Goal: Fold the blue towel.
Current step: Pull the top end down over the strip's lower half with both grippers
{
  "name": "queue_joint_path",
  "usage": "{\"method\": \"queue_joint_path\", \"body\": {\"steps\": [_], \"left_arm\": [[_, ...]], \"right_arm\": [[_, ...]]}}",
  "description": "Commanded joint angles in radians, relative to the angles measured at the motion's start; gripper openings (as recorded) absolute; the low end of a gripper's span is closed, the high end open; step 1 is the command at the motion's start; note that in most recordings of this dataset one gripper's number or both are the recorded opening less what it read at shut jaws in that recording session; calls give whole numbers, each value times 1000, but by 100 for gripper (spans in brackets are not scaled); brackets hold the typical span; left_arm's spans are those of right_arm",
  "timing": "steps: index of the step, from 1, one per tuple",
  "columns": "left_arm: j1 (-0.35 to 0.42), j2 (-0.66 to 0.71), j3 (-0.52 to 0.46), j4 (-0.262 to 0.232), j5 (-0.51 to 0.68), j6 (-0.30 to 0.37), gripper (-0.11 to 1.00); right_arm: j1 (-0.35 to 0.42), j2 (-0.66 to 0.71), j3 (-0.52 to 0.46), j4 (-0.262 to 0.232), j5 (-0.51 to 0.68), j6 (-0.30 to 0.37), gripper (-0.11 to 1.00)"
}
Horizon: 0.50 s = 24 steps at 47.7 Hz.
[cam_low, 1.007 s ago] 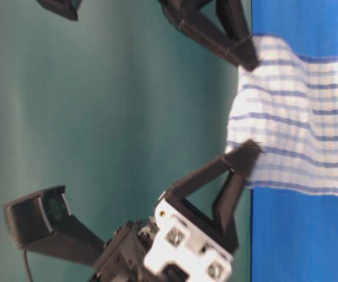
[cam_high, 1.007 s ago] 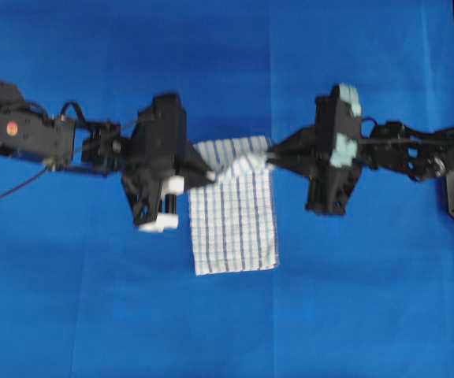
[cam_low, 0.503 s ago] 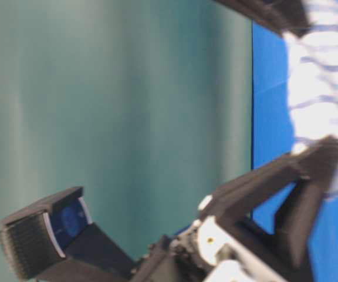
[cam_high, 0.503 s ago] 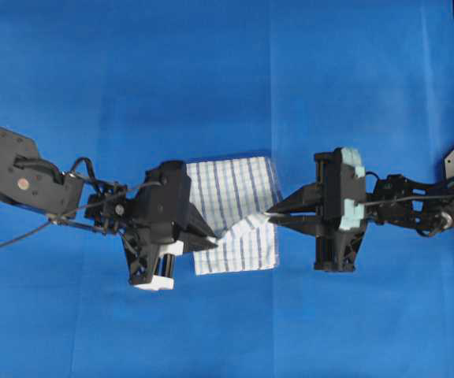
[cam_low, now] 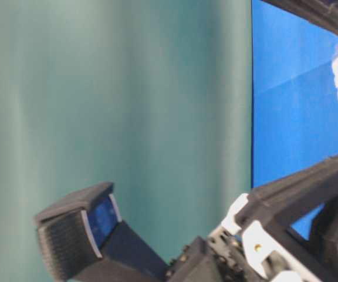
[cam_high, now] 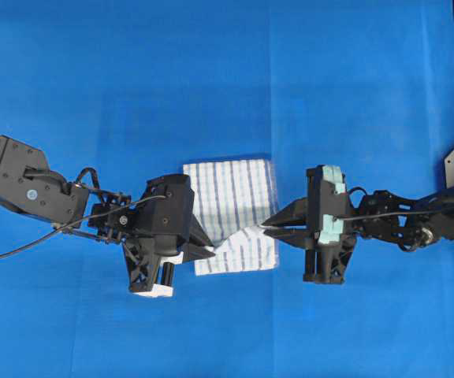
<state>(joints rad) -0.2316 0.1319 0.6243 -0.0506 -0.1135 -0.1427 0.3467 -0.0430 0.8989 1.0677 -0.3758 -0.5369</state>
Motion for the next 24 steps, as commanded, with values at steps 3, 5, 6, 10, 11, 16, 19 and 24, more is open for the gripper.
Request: {"method": "queue_joint_path", "body": {"steps": [3, 5, 6, 10, 11, 16, 19, 24], "left_arm": [[-12, 3, -5, -2, -9, -2, 5], [-12, 9, -6, -2, -11, -2, 5], [-15, 17, -8, -2, -11, -2, 5], [-18, 37, -12, -2, -12, -2, 6], [-20, 41, -12, -2, -14, -2, 7], [-26, 58, -14, 0, -21, -2, 31], [-29, 61, -14, -2, -23, -2, 49], [-29, 55, -3, 0, -14, 2, 73]], "right_arm": [[6, 17, -25, 14, 3, -2, 0], [9, 29, -29, 18, 8, 0, 0], [11, 35, -31, 20, 11, 0, 0], [14, 55, -43, 25, 21, 0, 0], [14, 58, -44, 26, 25, 0, 0], [17, 75, -55, 34, 37, 0, 5], [17, 78, -58, 38, 40, 2, 13], [20, 77, -60, 40, 40, 2, 37]]}}
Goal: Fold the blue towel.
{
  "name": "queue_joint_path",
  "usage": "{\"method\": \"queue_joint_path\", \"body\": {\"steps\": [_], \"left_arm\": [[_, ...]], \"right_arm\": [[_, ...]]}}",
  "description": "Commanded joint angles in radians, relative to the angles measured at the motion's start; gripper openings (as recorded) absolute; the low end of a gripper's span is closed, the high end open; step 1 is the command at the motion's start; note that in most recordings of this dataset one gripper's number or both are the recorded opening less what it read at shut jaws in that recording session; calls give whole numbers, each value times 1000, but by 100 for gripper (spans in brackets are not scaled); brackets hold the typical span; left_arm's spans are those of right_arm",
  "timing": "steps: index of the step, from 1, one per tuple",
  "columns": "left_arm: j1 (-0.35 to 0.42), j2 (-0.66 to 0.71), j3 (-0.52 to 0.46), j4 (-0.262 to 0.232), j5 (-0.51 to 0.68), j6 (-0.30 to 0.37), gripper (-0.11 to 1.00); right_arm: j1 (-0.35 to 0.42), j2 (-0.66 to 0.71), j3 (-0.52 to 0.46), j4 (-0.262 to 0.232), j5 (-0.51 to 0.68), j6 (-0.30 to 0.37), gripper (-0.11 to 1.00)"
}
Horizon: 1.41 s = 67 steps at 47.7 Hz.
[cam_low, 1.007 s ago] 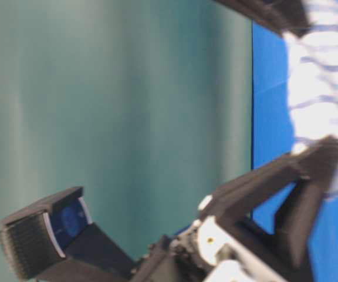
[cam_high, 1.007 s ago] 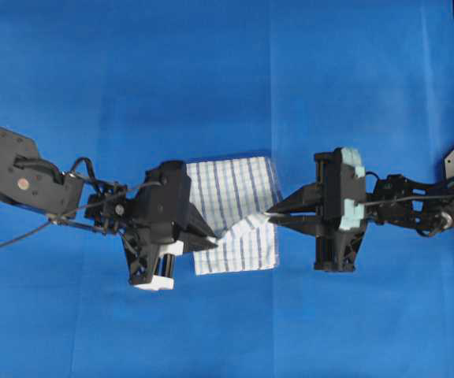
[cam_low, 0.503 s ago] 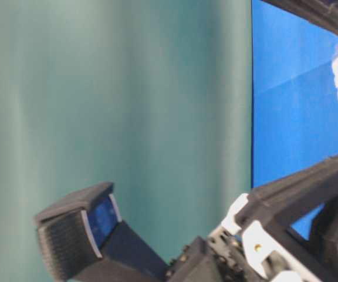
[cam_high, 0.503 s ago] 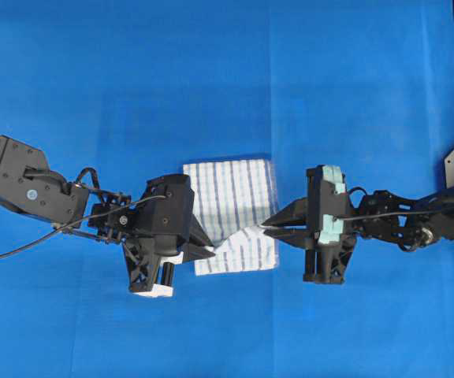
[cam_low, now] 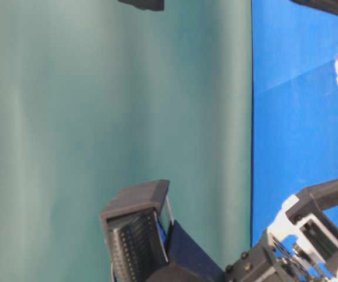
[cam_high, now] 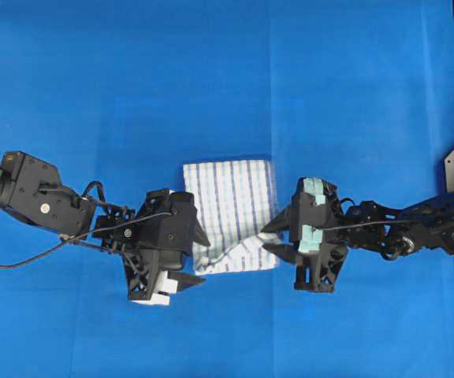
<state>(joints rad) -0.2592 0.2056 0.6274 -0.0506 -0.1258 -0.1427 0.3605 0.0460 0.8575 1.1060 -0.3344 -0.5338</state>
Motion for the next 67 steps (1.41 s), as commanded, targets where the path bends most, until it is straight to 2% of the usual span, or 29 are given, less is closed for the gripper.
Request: {"method": "queue_joint_path", "body": {"steps": [1, 8, 10, 17, 28, 36, 45, 56, 67], "left_arm": [[-2, -20, -3, -2, 0, 2, 73], [-2, -60, 21, -2, 55, 3, 67], [-2, -78, 26, -2, 77, 5, 68], [0, -178, 29, 6, 155, 11, 67], [2, -318, 49, 9, 209, 17, 67], [21, -397, 94, 9, 202, 78, 67], [57, -514, 179, 11, 156, 155, 67], [101, -686, 330, 11, 49, 198, 67], [123, -884, 460, 11, 29, 225, 67]], "right_arm": [[6, -12, -18, 2, -3, -2, 43], [9, -32, -11, 2, -2, -5, 88], [9, -46, -6, 0, -2, -8, 93], [11, -152, 32, -12, -3, -28, 87], [11, -327, 117, -15, -31, -80, 87], [8, -454, 181, -15, -64, -137, 87], [-2, -641, 255, -12, -77, -224, 87], [-11, -842, 318, -5, -69, -313, 87], [-67, -917, 377, 8, -77, -373, 87]]}}
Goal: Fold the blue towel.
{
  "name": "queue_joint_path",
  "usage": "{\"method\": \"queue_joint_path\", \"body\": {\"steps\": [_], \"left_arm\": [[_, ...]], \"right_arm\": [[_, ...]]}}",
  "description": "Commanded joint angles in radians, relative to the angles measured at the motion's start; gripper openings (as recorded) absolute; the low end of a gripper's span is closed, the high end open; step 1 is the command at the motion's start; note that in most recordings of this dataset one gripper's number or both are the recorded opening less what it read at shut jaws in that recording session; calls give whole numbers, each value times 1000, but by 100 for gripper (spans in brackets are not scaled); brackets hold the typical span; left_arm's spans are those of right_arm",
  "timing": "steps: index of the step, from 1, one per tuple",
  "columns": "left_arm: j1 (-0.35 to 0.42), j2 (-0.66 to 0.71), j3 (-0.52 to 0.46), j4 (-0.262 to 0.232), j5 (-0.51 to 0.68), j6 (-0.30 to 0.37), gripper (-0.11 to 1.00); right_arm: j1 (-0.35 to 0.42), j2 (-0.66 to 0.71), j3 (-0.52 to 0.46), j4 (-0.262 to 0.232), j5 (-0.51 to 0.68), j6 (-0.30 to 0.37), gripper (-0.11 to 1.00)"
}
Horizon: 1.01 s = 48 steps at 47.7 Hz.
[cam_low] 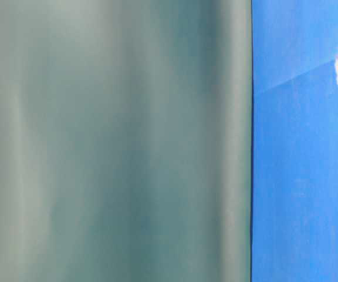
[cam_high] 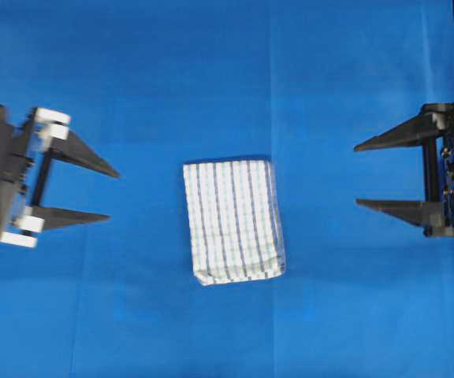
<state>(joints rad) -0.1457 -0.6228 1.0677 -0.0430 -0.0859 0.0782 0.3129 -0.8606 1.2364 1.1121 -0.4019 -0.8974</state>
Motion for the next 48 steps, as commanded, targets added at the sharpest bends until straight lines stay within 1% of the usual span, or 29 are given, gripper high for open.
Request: {"method": "queue_joint_path", "body": {"steps": [1, 10, 17, 24, 31, 37, 48], "left_arm": [[12, -74, 32, 3, -11, 8, 67], [34, -245, 140, 3, -9, 21, 67], [35, -367, 204, 3, 6, 23, 67], [34, -466, 253, 2, 60, 23, 67], [35, -520, 295, 2, 110, 23, 67], [34, -541, 308, 3, 135, 21, 67], [35, -546, 314, 3, 166, 21, 67]], "right_arm": [[-26, -12, 5, 2, -8, -14, 87], [-71, -15, 41, 0, -9, -46, 87], [-83, -28, 75, 2, -14, -44, 87], [-83, -40, 106, 6, -48, -38, 86], [-83, -38, 121, 28, -71, -38, 86], [-83, -37, 123, 41, -71, -38, 85], [-83, -34, 123, 43, -69, -38, 84]]}}
